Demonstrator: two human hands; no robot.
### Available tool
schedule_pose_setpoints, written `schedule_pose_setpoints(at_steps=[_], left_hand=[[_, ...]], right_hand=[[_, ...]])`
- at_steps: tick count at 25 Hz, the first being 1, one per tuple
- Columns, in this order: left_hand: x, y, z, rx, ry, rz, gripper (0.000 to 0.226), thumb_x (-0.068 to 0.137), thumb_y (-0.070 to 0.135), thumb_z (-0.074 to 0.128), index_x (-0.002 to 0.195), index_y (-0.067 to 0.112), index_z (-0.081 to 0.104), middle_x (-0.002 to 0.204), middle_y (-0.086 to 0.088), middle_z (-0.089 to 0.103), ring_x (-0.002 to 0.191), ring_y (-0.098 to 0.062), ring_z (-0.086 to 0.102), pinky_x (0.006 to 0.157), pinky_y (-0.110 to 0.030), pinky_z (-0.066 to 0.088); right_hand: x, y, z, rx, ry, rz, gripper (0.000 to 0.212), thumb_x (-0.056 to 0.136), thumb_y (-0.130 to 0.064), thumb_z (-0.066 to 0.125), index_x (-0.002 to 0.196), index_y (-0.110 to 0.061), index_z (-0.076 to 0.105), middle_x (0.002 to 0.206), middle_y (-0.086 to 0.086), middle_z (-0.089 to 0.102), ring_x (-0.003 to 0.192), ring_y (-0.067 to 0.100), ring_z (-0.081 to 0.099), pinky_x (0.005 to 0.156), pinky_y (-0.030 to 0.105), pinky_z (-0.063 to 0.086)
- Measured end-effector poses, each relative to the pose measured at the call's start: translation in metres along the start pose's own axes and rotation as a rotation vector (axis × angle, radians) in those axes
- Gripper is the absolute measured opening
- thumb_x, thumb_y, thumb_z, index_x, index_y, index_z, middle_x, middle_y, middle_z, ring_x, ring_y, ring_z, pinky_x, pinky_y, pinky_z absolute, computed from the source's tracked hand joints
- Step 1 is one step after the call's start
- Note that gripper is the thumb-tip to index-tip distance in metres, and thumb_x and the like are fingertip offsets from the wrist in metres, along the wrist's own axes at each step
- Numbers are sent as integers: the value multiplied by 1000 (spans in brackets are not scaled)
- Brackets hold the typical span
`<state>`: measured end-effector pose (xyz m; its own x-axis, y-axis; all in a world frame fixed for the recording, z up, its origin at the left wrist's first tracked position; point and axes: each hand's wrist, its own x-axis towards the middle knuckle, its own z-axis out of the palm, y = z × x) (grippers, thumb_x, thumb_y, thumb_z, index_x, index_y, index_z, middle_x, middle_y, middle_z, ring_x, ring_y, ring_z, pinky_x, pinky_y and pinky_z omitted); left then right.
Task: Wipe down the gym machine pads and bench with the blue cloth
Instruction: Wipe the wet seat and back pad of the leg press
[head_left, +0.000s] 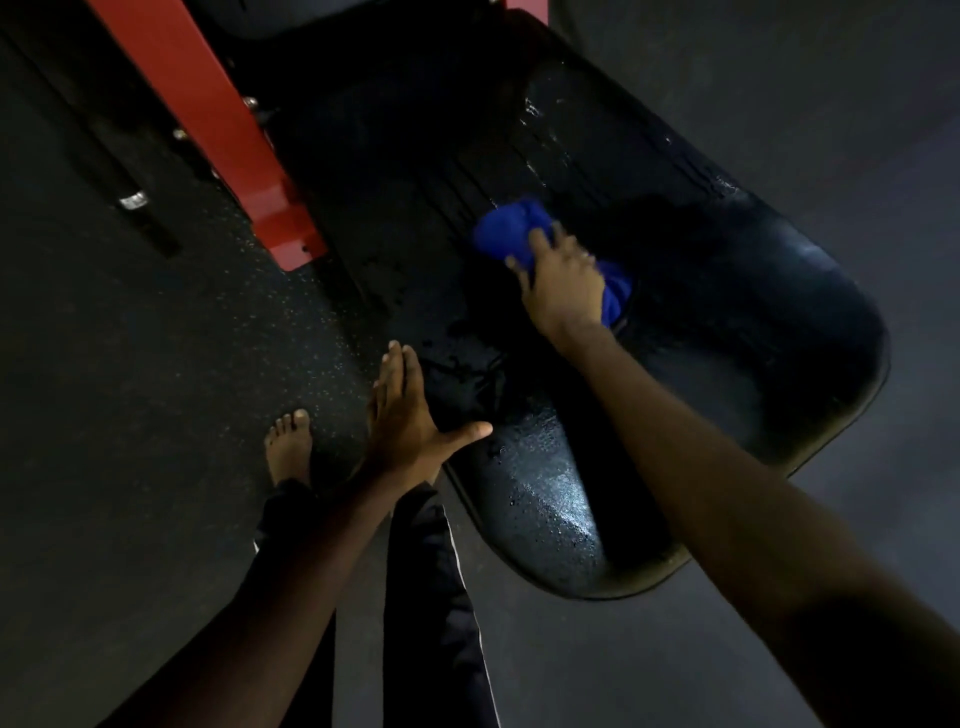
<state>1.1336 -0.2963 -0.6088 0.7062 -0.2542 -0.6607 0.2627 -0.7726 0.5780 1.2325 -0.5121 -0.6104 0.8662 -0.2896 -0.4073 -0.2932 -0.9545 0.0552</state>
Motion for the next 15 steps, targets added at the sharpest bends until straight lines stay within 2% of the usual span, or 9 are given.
schedule_pose_setpoints(at_steps=[3,6,8,11,12,13,15], left_hand=[[1,-7,-7,22,-24,-20,138,61,67,79,158,9,-2,165,-8,-11,152,-26,0,121,-43,7],[2,-17,-15,-6,-54,-66,143,59,69,79,158,11,-6,165,-9,-11,153,-28,1,121,-44,8],[0,-18,-15,-23,-65,-46,141,61,69,78,157,11,-8,165,-8,-13,152,-27,1,121,-43,7],[-1,-18,-16,-50,-69,-38,140,62,67,78,157,9,-7,165,-8,-13,152,-26,2,121,-42,10],[-2,-16,-16,-58,-70,-36,141,61,65,79,157,9,-7,165,-9,-13,152,-27,3,120,-42,12],[-2,-15,-17,-70,-73,-39,142,60,64,81,157,8,-7,165,-9,-12,152,-28,5,121,-43,15],[1,-16,-18,-88,-79,-41,144,59,59,85,156,5,-5,165,-13,-11,152,-30,8,121,-44,21]], right_hand=[[-88,-19,8,46,-136,-261,46,101,-48,45,139,-21,46,157,15,35,139,40,41,109,55,39],[-107,6,3,-18,-157,-417,58,93,-39,58,148,-27,41,158,10,36,142,33,41,111,48,38],[-67,27,-2,-84,-79,-348,59,91,-31,59,147,-23,42,156,13,39,138,36,43,111,47,38],[-3,29,-14,12,-10,21,49,100,-39,47,144,-17,42,155,17,37,133,42,44,107,52,40],[2,20,-13,34,6,91,48,102,-44,44,141,-16,44,154,17,38,131,43,46,103,53,43],[-4,6,-13,38,2,95,48,102,-47,42,137,-16,46,153,17,39,127,44,48,97,52,46],[-46,-20,-3,37,-63,-78,48,101,-51,42,135,-18,47,154,15,38,126,44,49,94,52,49]])
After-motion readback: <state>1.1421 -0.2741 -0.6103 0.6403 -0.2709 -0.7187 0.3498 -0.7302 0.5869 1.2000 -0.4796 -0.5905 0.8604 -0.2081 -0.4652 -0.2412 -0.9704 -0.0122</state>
